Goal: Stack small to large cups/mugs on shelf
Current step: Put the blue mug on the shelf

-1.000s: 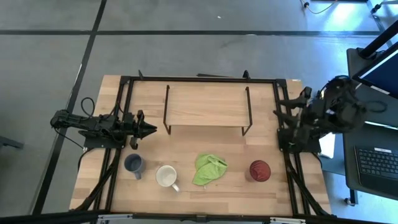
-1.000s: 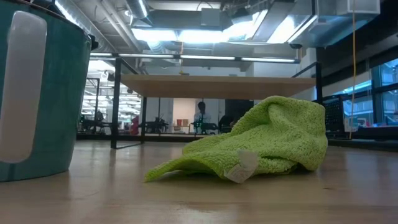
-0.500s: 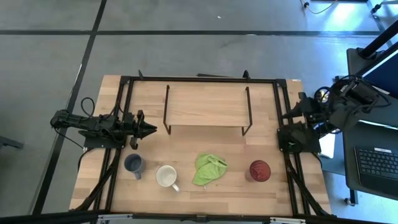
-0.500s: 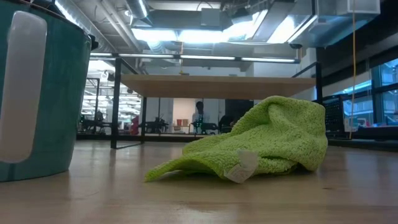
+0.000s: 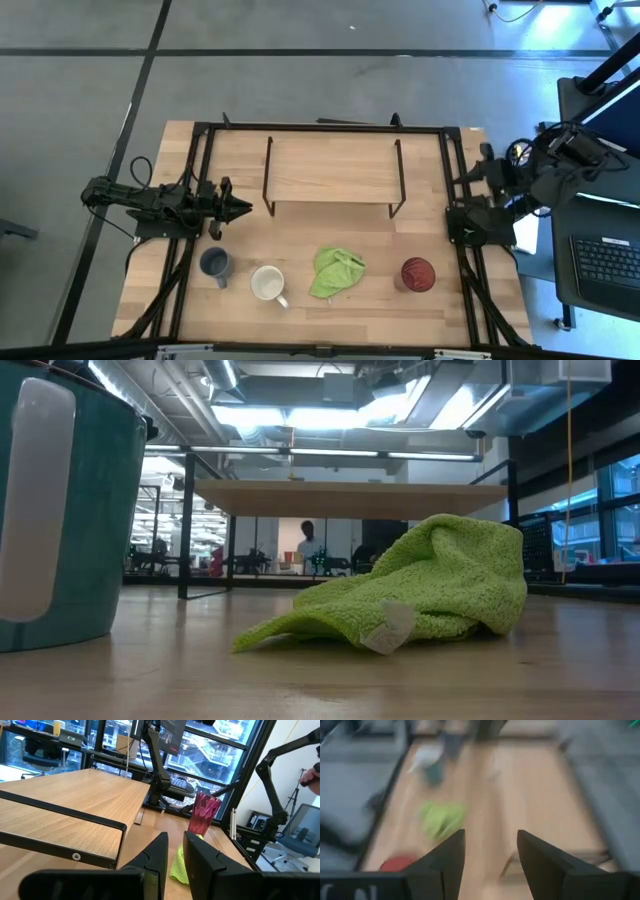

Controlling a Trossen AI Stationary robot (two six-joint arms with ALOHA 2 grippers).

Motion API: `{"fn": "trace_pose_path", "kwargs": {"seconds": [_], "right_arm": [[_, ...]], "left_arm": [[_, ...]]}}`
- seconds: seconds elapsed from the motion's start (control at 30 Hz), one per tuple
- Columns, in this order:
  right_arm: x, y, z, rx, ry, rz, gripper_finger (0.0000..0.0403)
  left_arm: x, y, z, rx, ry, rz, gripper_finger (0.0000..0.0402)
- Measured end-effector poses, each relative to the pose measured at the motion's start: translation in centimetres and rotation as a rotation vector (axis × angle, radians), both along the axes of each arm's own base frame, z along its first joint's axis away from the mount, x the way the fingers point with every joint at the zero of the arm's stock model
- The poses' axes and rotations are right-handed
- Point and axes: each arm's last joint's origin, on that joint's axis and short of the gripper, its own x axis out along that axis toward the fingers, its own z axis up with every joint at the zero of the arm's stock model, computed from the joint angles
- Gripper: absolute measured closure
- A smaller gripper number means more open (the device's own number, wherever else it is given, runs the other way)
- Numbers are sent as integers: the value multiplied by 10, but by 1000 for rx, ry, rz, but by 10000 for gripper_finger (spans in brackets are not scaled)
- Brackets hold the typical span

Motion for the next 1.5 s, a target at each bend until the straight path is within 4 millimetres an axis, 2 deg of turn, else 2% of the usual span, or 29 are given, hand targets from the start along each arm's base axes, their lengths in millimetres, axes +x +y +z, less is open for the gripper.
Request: {"fn": "trace_pose_path", "kwargs": {"seconds": [0.07, 0.13, 0.4, 0.47, 0.6, 0.7, 0.8, 0.93, 1.13, 1.27, 1.5], "right_arm": [[2, 1, -8, -96, -48, 10, 221], [1, 3, -19, -104, -82, 85, 221], [-33, -26, -71, 142, -476, 309, 221], [-43, -38, -82, 166, -583, 306, 221], [-56, -52, -112, 216, -692, 314, 221], [-48, -45, -120, 142, -662, 282, 221], [-45, -41, -123, 147, -690, 293, 221], [-34, -29, -142, 92, -672, 285, 221], [-18, -11, -170, 107, -685, 267, 221], [-10, -4, -191, 123, -669, 180, 221], [-1, 5, -210, 176, -773, 131, 221]], "left_arm": [[0, 0, 0, 0, 0, 0, 347], [0, 0, 0, 0, 0, 0, 347], [0, 0, 0, 0, 0, 0, 347], [0, 0, 0, 0, 0, 0, 347], [0, 0, 0, 0, 0, 0, 347], [0, 0, 0, 0, -3, 1, 347], [0, 0, 0, 0, 2, -2, 347], [0, 0, 0, -1, -4, 2, 347], [0, 0, 1, -2, -8, 2, 347], [0, 0, 1, -1, -8, 2, 346], [0, 0, 1, -2, -11, 6, 347]]}}
